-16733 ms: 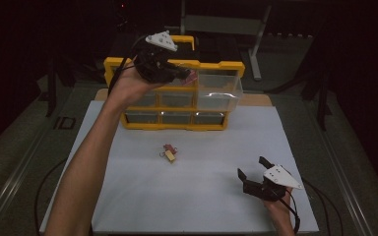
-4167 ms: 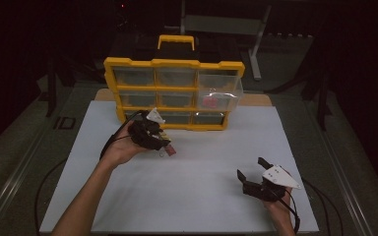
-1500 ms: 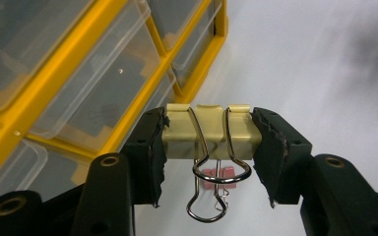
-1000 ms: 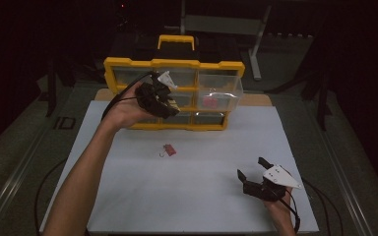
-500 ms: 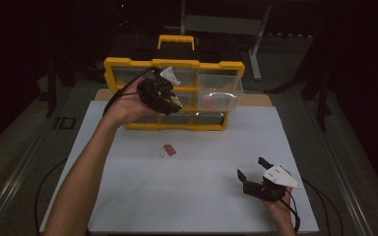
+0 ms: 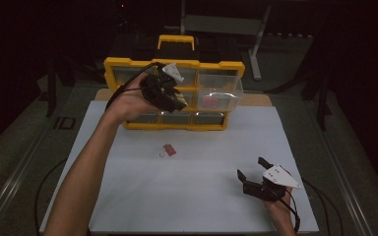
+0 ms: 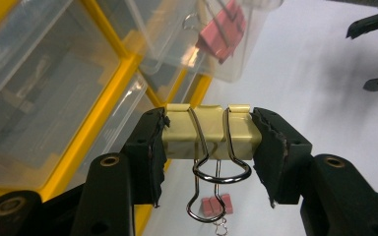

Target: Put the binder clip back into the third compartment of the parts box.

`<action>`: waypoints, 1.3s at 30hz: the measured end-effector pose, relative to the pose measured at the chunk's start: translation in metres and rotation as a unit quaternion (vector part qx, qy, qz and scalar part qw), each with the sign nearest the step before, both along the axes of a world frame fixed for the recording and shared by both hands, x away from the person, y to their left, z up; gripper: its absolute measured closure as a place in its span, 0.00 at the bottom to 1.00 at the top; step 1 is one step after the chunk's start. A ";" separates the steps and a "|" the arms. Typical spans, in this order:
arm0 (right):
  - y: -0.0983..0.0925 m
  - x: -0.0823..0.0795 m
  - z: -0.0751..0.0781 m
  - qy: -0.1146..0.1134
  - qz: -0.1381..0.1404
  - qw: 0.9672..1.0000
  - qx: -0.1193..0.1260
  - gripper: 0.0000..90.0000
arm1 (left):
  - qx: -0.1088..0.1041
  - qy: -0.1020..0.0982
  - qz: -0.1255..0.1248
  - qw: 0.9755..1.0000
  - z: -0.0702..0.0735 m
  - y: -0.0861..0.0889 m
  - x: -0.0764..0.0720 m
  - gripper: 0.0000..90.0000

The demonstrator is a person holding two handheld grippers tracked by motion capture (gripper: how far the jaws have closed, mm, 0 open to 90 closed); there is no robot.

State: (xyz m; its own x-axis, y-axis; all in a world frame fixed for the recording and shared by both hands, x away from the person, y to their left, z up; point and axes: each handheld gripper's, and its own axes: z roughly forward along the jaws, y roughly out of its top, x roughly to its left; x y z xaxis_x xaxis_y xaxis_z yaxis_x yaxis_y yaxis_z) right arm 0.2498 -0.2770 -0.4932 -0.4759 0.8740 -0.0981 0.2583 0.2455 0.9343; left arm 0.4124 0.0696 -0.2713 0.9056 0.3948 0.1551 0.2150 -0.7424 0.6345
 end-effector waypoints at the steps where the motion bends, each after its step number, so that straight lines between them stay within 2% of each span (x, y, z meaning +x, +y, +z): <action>1: 0.000 0.000 0.000 0.000 0.000 1.000 0.000 0.14 | 0.000 -0.001 -0.003 1.000 0.001 0.000 0.000 0.56; 4: 0.000 0.000 0.000 -0.001 0.000 1.000 0.000 0.14 | -0.002 0.000 -0.012 1.000 0.004 -0.001 -0.001 0.56; 15: 0.000 0.000 0.000 0.000 0.000 1.000 0.000 0.14 | -0.012 0.005 -0.014 1.000 0.021 0.000 0.002 0.56; 29: -0.001 0.000 0.000 0.001 -0.001 1.000 0.002 0.14 | -0.018 -0.001 -0.029 0.999 0.038 -0.003 0.004 0.56; 33: -0.001 0.000 0.000 0.002 -0.001 1.000 0.002 0.14 | -0.027 -0.002 -0.027 0.999 0.043 -0.002 0.006 0.56; 39: -0.001 0.000 0.000 0.001 -0.001 1.000 0.000 0.14 | -0.028 -0.007 -0.023 0.999 0.048 -0.004 0.008 0.56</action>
